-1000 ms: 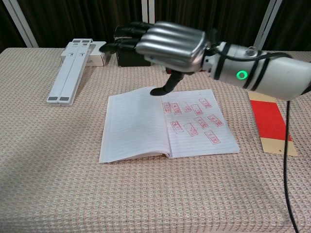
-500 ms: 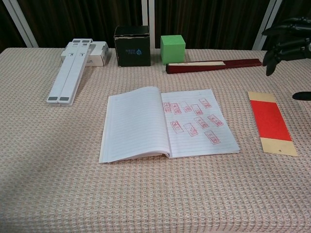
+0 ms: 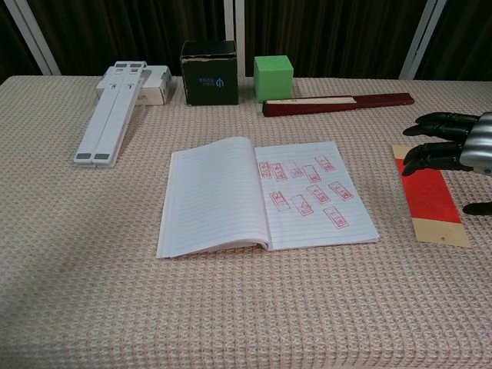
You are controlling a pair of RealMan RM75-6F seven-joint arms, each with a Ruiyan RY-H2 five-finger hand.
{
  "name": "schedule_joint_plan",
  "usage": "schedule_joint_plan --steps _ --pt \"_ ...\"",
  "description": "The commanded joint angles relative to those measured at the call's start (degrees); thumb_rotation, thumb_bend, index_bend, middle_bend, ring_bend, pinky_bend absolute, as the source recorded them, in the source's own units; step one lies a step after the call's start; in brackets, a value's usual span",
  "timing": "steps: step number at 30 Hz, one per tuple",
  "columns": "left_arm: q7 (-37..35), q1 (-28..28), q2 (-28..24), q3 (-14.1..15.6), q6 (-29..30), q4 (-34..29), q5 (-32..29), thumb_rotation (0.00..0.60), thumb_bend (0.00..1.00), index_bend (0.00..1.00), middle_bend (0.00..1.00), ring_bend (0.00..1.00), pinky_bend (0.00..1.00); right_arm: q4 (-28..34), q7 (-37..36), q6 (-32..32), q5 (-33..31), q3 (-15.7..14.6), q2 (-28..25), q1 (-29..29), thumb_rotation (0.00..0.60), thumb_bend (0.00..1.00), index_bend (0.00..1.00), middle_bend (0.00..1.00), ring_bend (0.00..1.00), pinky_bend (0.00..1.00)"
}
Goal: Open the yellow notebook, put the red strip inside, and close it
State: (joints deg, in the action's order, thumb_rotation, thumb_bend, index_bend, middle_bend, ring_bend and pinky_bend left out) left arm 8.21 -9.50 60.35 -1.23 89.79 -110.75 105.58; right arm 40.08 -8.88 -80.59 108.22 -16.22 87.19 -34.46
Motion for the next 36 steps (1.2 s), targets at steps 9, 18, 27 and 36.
schedule_joint_plan --steps 9,18,27,36 --pt "-0.62 1.03 0.37 0.48 1.41 0.68 0.25 0.600 0.03 0.36 0.22 0.13 0.18 -6.07 -3.94 1.44 2.28 -0.81 1.68 -0.89 0.600 0.15 0.26 0.19 0.01 0.00" --pt "-0.86 1.20 0.74 0.53 1.41 1.19 -0.02 0.600 0.03 0.35 0.22 0.13 0.18 -9.13 -4.22 3.54 3.12 -1.03 3.18 -2.30 0.600 0.15 0.27 0.20 0.01 0.00" --pt "-1.48 1.44 0.78 0.51 1.88 1.76 0.02 0.600 0.03 0.36 0.22 0.13 0.18 -9.30 -4.00 4.76 3.74 -1.31 3.26 -3.60 0.600 0.17 0.29 0.20 0.02 0.00" --pt "-1.70 1.66 0.81 0.63 2.17 2.06 0.19 0.600 0.03 0.36 0.22 0.13 0.18 -8.38 -3.12 6.25 3.95 -1.59 3.17 -4.30 0.600 0.18 0.31 0.22 0.02 0.00"
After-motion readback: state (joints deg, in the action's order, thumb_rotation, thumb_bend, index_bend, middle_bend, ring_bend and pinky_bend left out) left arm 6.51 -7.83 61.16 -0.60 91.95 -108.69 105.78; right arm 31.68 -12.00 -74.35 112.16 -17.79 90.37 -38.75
